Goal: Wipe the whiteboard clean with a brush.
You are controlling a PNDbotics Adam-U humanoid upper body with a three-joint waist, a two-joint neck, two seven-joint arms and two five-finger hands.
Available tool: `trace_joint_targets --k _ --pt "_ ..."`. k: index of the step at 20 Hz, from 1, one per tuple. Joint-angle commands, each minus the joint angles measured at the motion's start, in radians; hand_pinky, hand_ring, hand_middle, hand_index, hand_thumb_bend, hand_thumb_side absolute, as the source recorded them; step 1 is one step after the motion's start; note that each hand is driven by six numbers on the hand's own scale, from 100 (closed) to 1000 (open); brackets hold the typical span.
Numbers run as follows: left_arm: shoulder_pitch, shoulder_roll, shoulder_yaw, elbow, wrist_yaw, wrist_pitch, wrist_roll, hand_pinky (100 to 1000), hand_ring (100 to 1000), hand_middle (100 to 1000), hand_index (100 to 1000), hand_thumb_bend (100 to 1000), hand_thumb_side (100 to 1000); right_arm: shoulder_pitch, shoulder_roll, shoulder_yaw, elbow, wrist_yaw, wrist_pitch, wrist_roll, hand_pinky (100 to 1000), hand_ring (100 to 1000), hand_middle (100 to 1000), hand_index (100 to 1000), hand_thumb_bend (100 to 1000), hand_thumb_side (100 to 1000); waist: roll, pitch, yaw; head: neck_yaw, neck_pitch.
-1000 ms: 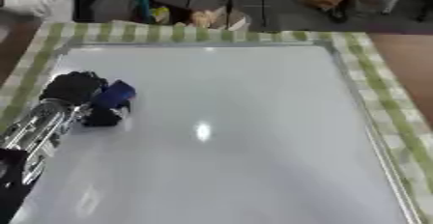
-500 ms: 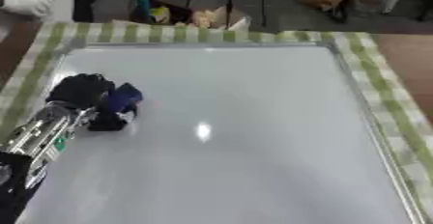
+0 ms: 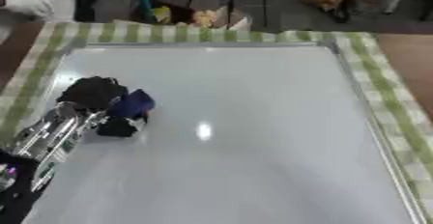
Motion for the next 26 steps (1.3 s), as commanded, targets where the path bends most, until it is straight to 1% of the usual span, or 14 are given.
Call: trace_joint_targets --k 1,8,16,20,26 --pt "0.001 0.013 -0.021 -0.018 0.023 0.000 -0.017 125 406 466 715 102 826 -0.010 -0.011 0.000 -0.013 -0.006 -0.004 0.001 818 886 715 825 100 1000 0.000 -0.015 0.000 0.001 -0.008" --pt "0.001 0.012 -0.005 -0.005 0.014 0.022 -0.013 124 404 465 715 113 830 -0.011 -0.012 0.000 -0.013 -0.006 -0.005 0.002 818 886 716 825 100 1000 -0.001 -0.015 0.001 0.001 -0.008" --pt "0.000 0.000 0.046 0.089 -0.023 0.067 0.020 125 405 464 713 119 826 -0.010 -0.012 -0.001 -0.013 -0.006 -0.006 0.003 819 886 716 826 100 1000 -0.002 -0.017 0.002 0.000 -0.010" --pt "-0.004 -0.006 0.066 0.137 -0.041 0.078 0.035 126 405 464 713 119 822 -0.011 -0.012 -0.001 -0.013 -0.006 -0.007 0.003 819 886 716 826 100 1000 -0.002 -0.018 0.002 0.000 -0.011" --pt "-0.007 -0.009 0.091 0.177 -0.058 0.092 0.066 124 403 463 711 111 816 -0.011 -0.012 -0.002 -0.013 -0.007 -0.006 0.003 819 886 716 827 100 1000 -0.004 -0.017 0.001 -0.001 -0.012"
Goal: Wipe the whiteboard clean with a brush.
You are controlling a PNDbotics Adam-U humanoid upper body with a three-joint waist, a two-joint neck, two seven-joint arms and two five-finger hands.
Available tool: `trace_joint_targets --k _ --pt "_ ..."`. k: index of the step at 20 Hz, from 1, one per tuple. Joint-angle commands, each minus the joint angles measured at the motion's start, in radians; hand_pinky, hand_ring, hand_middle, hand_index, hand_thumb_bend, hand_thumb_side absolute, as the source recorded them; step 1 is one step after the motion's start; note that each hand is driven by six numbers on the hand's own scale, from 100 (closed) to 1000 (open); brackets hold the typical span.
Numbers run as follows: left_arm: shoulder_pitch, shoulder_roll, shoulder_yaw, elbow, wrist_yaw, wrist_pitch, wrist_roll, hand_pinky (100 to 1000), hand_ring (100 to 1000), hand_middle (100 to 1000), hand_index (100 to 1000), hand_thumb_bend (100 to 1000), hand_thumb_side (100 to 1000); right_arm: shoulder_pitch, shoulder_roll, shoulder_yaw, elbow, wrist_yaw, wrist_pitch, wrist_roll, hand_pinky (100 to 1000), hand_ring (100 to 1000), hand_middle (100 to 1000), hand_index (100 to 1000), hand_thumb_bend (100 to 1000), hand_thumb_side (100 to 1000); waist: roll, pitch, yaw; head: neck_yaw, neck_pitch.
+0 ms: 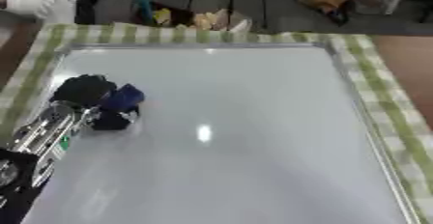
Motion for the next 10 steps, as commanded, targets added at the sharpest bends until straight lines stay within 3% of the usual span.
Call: trace_joint_targets --k 1,10 --pt "0.009 0.011 0.016 0.055 -0.018 0.008 0.008 124 403 463 711 111 816 -0.011 -0.012 -0.002 -0.013 -0.006 -0.003 0.000 819 886 716 827 100 1000 -0.004 -0.013 0.001 -0.001 -0.009" --pt "0.011 0.017 0.061 0.097 -0.038 0.043 0.033 119 400 461 710 100 806 -0.011 -0.013 -0.002 -0.013 -0.007 -0.003 0.000 819 886 717 827 100 1000 -0.007 -0.014 0.004 -0.003 -0.010"
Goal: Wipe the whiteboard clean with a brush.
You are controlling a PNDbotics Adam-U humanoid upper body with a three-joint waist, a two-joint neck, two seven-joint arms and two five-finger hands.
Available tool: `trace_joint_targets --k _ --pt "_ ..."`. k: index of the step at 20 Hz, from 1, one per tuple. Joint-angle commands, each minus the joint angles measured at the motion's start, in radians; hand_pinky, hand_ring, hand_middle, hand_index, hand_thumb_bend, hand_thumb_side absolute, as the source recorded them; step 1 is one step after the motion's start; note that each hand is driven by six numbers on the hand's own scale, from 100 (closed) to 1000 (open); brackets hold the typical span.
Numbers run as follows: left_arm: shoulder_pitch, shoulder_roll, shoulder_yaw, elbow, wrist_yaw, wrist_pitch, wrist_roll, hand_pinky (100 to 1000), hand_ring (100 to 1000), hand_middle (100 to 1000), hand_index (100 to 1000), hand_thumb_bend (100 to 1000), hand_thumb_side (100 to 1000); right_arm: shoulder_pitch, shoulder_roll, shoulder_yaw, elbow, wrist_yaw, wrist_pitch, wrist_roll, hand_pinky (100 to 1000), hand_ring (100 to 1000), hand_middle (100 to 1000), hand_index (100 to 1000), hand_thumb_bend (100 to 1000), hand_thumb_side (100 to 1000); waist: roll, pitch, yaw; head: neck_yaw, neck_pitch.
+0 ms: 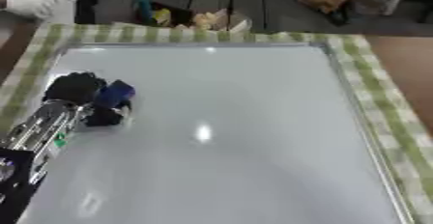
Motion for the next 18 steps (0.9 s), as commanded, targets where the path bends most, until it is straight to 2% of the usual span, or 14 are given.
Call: trace_joint_targets --k 1,18 --pt "0.014 0.021 0.020 0.058 -0.016 0.017 0.003 116 398 460 709 100 807 -0.011 -0.013 -0.003 -0.013 -0.007 -0.002 0.000 820 886 717 827 100 1000 -0.004 -0.013 0.004 -0.003 -0.010" --pt "0.005 0.027 0.100 0.043 0.026 0.096 0.023 100 381 449 703 100 811 -0.005 -0.014 -0.002 -0.013 -0.009 -0.002 0.000 820 887 717 828 100 1000 -0.003 -0.014 0.009 -0.008 -0.010"
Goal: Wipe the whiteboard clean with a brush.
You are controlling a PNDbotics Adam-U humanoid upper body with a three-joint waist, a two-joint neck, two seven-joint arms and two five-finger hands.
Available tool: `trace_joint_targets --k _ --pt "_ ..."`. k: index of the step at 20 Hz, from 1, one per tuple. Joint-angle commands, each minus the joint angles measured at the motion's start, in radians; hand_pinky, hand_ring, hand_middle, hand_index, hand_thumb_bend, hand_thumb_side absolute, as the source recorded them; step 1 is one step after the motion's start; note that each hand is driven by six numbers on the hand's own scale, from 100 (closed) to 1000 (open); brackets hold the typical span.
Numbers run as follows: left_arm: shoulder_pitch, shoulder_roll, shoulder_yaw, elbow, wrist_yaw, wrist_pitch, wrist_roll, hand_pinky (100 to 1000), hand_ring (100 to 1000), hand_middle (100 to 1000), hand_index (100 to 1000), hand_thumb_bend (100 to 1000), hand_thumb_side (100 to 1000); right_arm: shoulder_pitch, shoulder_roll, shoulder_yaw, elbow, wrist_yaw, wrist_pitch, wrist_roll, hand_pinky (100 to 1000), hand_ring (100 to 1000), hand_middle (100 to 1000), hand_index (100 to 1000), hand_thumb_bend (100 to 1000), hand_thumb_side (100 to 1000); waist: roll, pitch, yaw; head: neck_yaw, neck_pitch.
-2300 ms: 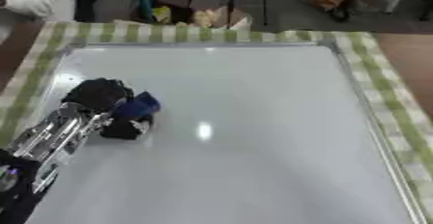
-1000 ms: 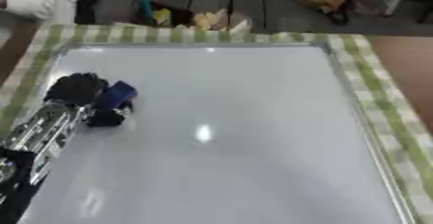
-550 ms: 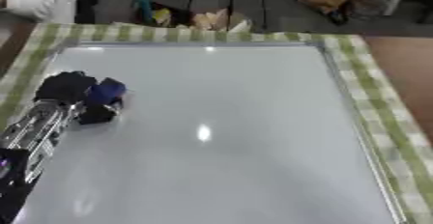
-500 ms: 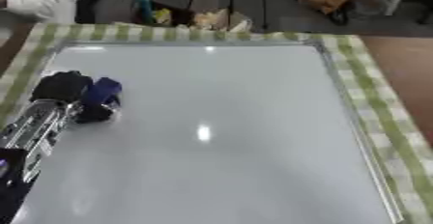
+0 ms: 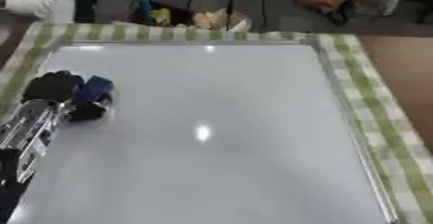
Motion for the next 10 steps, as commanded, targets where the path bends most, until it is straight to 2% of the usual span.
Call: trace_joint_targets --k 1,10 --pt "-0.001 0.027 0.030 0.003 0.011 0.022 -0.004 100 378 447 701 100 810 -0.008 -0.014 -0.002 -0.013 -0.007 -0.002 0.000 821 887 717 828 100 1000 -0.001 -0.015 0.003 -0.001 -0.009" --pt "-0.012 0.036 0.060 -0.013 0.016 0.052 -0.020 100 373 443 700 100 802 -0.004 -0.015 -0.002 -0.013 -0.007 -0.003 0.000 821 887 717 829 100 1000 0.003 -0.019 0.006 -0.003 -0.007"
